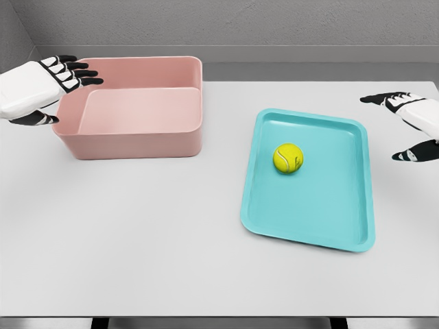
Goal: Put the tennis from the blue tray into the pink basket with both arms
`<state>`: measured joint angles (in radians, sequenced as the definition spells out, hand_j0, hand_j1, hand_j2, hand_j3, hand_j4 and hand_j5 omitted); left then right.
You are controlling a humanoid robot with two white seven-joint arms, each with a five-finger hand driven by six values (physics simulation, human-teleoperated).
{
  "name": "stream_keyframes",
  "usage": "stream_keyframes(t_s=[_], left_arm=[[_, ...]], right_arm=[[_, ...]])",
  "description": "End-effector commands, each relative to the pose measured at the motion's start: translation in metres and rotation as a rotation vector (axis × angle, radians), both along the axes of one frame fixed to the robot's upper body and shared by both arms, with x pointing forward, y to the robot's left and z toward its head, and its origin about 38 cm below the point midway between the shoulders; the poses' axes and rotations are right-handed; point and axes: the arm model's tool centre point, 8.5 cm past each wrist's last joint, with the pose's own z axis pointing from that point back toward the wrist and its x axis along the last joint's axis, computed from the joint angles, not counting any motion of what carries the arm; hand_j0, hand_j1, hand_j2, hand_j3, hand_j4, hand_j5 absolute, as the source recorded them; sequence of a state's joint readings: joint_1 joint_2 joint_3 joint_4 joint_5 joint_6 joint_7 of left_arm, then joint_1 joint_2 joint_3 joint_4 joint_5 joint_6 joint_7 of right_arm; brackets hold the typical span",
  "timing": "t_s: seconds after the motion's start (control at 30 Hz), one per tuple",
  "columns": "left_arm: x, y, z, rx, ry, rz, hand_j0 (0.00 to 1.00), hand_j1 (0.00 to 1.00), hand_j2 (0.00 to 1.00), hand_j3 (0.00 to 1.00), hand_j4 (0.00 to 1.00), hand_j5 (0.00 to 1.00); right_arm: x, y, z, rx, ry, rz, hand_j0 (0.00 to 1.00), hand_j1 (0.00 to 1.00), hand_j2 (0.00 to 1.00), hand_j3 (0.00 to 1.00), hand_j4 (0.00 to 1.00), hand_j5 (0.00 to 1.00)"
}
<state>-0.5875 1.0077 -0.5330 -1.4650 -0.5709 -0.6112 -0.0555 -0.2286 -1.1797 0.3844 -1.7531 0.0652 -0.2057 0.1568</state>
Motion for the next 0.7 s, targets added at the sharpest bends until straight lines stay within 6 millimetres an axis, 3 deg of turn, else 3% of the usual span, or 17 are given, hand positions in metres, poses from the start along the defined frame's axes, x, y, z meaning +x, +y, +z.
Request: stream_keyframes(t_s=[0.0,0.2,0.23,0.33,0.43,0.5,0.67], left_arm=[[0.0,0.001,0.001,-0.006,-0.001,0.001,1.0,1.0,1.0,1.0,1.0,1.0],[0.0,0.0,0.001,-0.006,0.0,-0.001,1.0,1.0,1.0,1.0,1.0,1.0],[0.0,0.0,0.001,-0.006,0.0,-0.001,1.0,1.0,1.0,1.0,1.0,1.0],[0.0,0.0,0.001,-0.006,0.0,-0.001,1.0,1.0,1.0,1.0,1.0,1.0],[0.0,0.0,0.001,-0.006,0.0,-0.001,1.0,1.0,1.0,1.0,1.0,1.0],[0.0,0.0,0.001,-0.006,0.0,-0.001,1.0,1.0,1.0,1.0,1.0,1.0],[0.0,0.0,0.001,-0.006,-0.001,-0.001,1.0,1.0,1.0,1.0,1.0,1.0]], right_arm=[[0.0,0.0,0.001,0.001,-0.001,-0.001,1.0,1.0,1.0,1.0,1.0,1.0],[0.005,0.006,-0.002,0.007,0.014,-0.008,1.0,1.0,1.0,1.0,1.0,1.0],[0.014,0.018,-0.012,-0.032,0.12,-0.015,1.0,1.0,1.0,1.0,1.0,1.0],[0.052,0.084,-0.035,-0.067,0.213,0.098,1.0,1.0,1.0,1.0,1.0,1.0],[0.062,0.101,-0.036,-0.093,0.25,0.11,1.0,1.0,1.0,1.0,1.0,1.0],[0.069,0.126,-0.044,-0.127,0.312,0.139,1.0,1.0,1.0,1.0,1.0,1.0],[0.074,0.125,-0.068,-0.16,0.383,0.121,1.0,1.0,1.0,1.0,1.0,1.0]])
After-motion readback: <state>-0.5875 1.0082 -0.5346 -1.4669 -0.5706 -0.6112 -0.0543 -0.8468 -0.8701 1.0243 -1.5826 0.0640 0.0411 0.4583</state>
